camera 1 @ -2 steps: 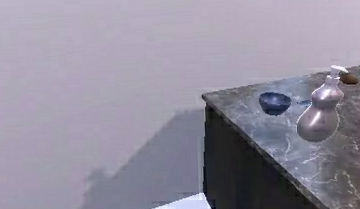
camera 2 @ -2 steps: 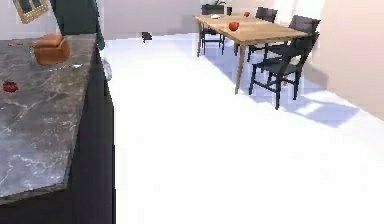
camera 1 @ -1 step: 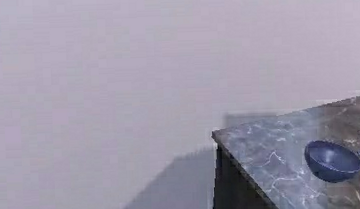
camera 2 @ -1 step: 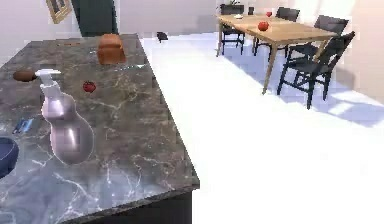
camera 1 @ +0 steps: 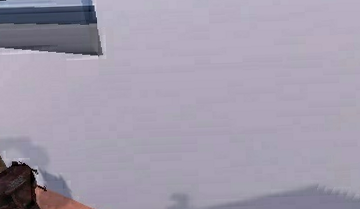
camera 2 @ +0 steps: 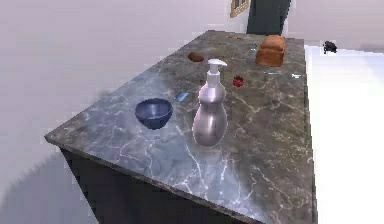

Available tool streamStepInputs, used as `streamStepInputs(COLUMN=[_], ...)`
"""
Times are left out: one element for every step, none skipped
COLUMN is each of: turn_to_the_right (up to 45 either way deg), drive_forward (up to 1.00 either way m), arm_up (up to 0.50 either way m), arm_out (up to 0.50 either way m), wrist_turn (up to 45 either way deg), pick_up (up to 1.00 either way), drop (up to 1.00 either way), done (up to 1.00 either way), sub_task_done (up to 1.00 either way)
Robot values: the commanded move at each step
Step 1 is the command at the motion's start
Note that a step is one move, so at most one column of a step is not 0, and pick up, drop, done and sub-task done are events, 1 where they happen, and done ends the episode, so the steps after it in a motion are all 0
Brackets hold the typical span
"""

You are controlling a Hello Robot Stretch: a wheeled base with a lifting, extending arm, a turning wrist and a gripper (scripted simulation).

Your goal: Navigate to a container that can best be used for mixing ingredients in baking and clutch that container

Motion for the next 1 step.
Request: streamStepInputs(turn_to_the_right=[0.0], drive_forward=[0.00], arm_up=[0.50], arm_out=[0.00], wrist_turn=[0.0], pick_up=[0.00], drop=[0.00], done=[0.00], sub_task_done=[0.00])
